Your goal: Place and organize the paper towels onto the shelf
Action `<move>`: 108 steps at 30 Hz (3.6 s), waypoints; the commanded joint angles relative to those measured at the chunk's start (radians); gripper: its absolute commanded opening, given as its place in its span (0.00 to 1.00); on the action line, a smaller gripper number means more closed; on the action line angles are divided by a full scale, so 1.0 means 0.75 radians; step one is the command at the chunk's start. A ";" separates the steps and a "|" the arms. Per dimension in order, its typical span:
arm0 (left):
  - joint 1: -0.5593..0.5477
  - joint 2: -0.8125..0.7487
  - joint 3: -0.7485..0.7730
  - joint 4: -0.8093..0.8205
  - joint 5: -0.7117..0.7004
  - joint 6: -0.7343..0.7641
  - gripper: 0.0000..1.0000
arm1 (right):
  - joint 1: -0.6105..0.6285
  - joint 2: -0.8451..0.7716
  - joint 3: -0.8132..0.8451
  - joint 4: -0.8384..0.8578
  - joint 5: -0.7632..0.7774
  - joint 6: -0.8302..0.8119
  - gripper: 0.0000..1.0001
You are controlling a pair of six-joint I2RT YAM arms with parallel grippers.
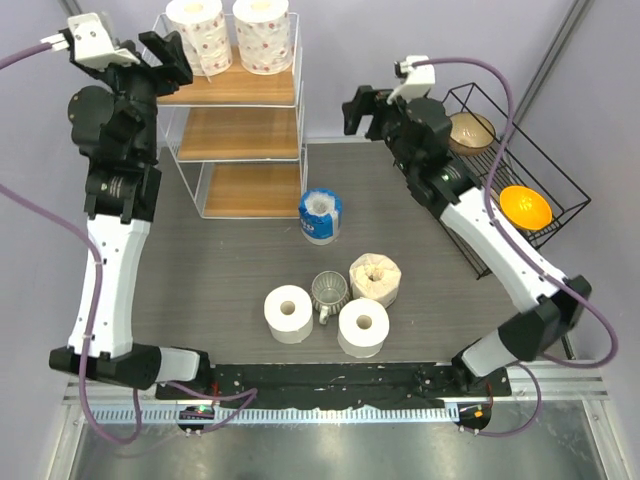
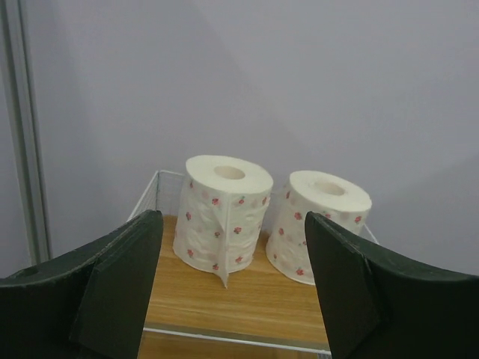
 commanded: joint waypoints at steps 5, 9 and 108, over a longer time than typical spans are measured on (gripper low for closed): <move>0.107 0.218 0.273 -0.050 0.050 -0.013 0.79 | -0.008 0.391 0.573 0.158 0.056 -0.262 0.98; 0.185 0.359 0.479 -0.122 0.114 -0.035 0.79 | -0.026 0.608 0.890 0.174 0.080 -0.341 0.97; -0.827 -0.698 -1.451 -1.050 0.083 -0.994 0.90 | -0.016 -1.005 -0.963 -0.984 -0.175 0.546 0.98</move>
